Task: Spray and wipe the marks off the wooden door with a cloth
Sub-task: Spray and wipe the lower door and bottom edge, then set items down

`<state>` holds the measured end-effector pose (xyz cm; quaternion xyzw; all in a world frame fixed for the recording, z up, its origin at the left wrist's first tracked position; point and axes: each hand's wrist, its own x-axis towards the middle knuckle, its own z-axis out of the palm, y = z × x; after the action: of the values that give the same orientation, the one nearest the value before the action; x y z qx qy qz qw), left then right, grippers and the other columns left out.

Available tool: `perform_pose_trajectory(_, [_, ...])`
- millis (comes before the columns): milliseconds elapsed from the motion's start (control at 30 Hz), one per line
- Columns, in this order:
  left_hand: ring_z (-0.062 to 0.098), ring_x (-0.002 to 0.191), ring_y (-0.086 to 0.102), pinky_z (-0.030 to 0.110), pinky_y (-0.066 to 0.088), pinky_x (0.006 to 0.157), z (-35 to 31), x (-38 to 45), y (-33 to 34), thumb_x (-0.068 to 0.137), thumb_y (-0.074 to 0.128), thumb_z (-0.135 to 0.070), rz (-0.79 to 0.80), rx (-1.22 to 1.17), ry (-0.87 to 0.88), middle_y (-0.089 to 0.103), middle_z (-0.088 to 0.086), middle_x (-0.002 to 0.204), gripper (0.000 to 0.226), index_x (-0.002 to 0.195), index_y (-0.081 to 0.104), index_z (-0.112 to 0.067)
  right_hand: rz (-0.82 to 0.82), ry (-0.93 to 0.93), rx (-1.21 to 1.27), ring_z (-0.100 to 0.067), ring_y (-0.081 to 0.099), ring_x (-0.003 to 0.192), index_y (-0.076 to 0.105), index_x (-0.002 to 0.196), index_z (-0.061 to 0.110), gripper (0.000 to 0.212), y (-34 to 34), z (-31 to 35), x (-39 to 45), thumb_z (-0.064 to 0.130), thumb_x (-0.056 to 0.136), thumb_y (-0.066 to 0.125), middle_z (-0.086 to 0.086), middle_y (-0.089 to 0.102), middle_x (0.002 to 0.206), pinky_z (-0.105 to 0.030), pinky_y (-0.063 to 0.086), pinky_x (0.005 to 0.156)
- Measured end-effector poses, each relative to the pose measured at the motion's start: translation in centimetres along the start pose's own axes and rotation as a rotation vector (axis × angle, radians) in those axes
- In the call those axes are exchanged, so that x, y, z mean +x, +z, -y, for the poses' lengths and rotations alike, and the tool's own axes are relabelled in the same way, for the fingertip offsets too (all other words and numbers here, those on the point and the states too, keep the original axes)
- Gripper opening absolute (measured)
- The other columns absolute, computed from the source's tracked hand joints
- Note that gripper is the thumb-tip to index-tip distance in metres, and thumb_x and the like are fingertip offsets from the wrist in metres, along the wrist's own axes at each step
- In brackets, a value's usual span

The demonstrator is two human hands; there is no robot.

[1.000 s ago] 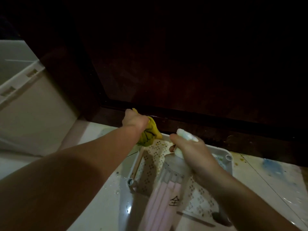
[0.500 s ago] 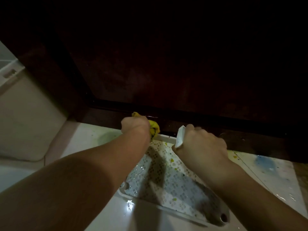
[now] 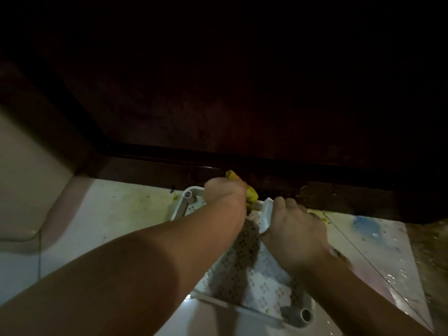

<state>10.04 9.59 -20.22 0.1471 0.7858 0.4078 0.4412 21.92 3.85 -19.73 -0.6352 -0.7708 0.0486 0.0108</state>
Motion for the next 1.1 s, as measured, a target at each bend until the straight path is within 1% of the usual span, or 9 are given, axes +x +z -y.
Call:
perform_pose_trajectory(67, [0.024, 0.07, 0.065, 0.03, 0.053, 0.066, 0.2, -0.1, 0.4, 0.081, 0.073, -0.013, 0.004, 0.007, 0.044, 0.066, 0.005, 0.07, 0.018, 0.066, 0.063, -0.014, 0.004, -0.012, -0.001, -0.022, 0.056, 0.106, 0.042, 0.117, 0.021, 0.042, -0.1, -0.4, -0.1, 0.046, 0.086, 0.057, -0.001, 0.055, 0.115, -0.034, 0.043, 0.08])
perform_pose_trajectory(167, [0.022, 0.077, 0.061, 0.032, 0.051, 0.073, 0.7, -0.2, 0.1, 0.082, 0.069, -0.008, 0.037, 0.12, 0.126, 0.065, 0.003, 0.077, 0.008, 0.078, 0.066, -0.014, 0.011, -0.018, 0.041, -0.023, 0.054, 0.108, 0.041, 0.121, 0.021, 0.048, -0.3, -1.1, -0.4, 0.048, 0.085, 0.057, -0.002, 0.054, 0.117, -0.036, 0.045, 0.083])
perform_pose_trajectory(267, [0.021, 0.074, 0.056, 0.029, 0.043, 0.068, 0.7, 0.3, -0.9, 0.083, 0.067, -0.012, -0.025, 0.179, 0.185, 0.059, 0.001, 0.078, 0.011, 0.082, 0.058, -0.018, 0.019, -0.007, 0.119, -0.023, 0.053, 0.109, 0.038, 0.128, 0.025, 0.059, -0.5, -1.6, -1.0, 0.055, 0.081, 0.059, 0.0, 0.05, 0.118, -0.036, 0.046, 0.077])
perform_pose_trajectory(333, [0.025, 0.08, 0.056, 0.032, 0.047, 0.07, 0.5, 0.3, -1.6, 0.083, 0.067, -0.015, -0.088, 0.216, 0.211, 0.06, 0.005, 0.083, 0.011, 0.085, 0.057, -0.018, -0.007, -0.014, 0.105, -0.022, 0.054, 0.107, 0.039, 0.127, 0.027, 0.061, -0.6, -1.8, -1.4, 0.058, 0.078, 0.06, 0.001, 0.05, 0.116, -0.034, 0.045, 0.072])
perform_pose_trajectory(500, [0.016, 0.068, 0.053, 0.03, 0.044, 0.066, -0.4, 0.3, -3.2, 0.082, 0.068, -0.021, -0.206, 0.195, 0.243, 0.058, 0.0, 0.08, 0.014, 0.087, 0.055, -0.02, -0.084, -0.043, 0.015, -0.016, 0.059, 0.076, 0.059, 0.096, 0.02, 0.048, -0.6, -1.6, -1.8, 0.053, 0.066, 0.074, 0.003, 0.061, 0.087, -0.028, 0.043, 0.062])
perform_pose_trajectory(700, [0.02, 0.081, 0.054, 0.03, 0.043, 0.072, -1.8, 0.6, -4.6, 0.084, 0.07, -0.026, -0.267, 0.16, 0.233, 0.054, -0.001, 0.082, 0.023, 0.1, 0.055, -0.015, -0.149, -0.095, 0.017, -0.021, 0.056, 0.052, 0.059, 0.069, 0.014, 0.04, -1.2, -1.6, -1.5, 0.021, 0.04, 0.085, -0.002, 0.059, 0.061, -0.028, 0.044, 0.05])
perform_pose_trajectory(800, [0.02, 0.083, 0.051, 0.03, 0.042, 0.073, -1.9, 0.6, -4.9, 0.086, 0.069, -0.026, -0.285, 0.178, 0.228, 0.054, 0.002, 0.09, 0.026, 0.104, 0.054, -0.015, -0.125, -0.099, -0.008, -0.023, 0.06, 0.064, 0.061, 0.08, 0.011, 0.04, -1.3, -1.6, -1.2, 0.024, 0.049, 0.083, -0.005, 0.062, 0.072, -0.031, 0.048, 0.058])
perform_pose_trajectory(933, [0.021, 0.088, 0.052, 0.03, 0.041, 0.074, -2.1, 0.7, -5.1, 0.088, 0.066, -0.025, -0.303, 0.184, 0.23, 0.057, 0.007, 0.101, 0.032, 0.113, 0.052, -0.011, -0.023, -0.16, -0.073, -0.024, 0.053, 0.098, 0.052, 0.11, 0.016, 0.037, -0.9, -1.4, -1.3, 0.033, 0.079, 0.062, -0.005, 0.055, 0.106, -0.036, 0.043, 0.088])
perform_pose_trajectory(1100, [0.029, 0.103, 0.058, 0.034, 0.048, 0.081, -2.4, 0.9, -5.3, 0.087, 0.066, -0.023, -0.301, 0.191, 0.207, 0.058, 0.013, 0.116, 0.036, 0.117, 0.051, -0.008, -0.084, -0.135, -0.043, -0.021, 0.057, 0.063, 0.061, 0.076, 0.015, 0.028, -1.1, -1.4, -1.7, 0.019, 0.053, 0.075, -0.003, 0.062, 0.07, -0.034, 0.049, 0.063])
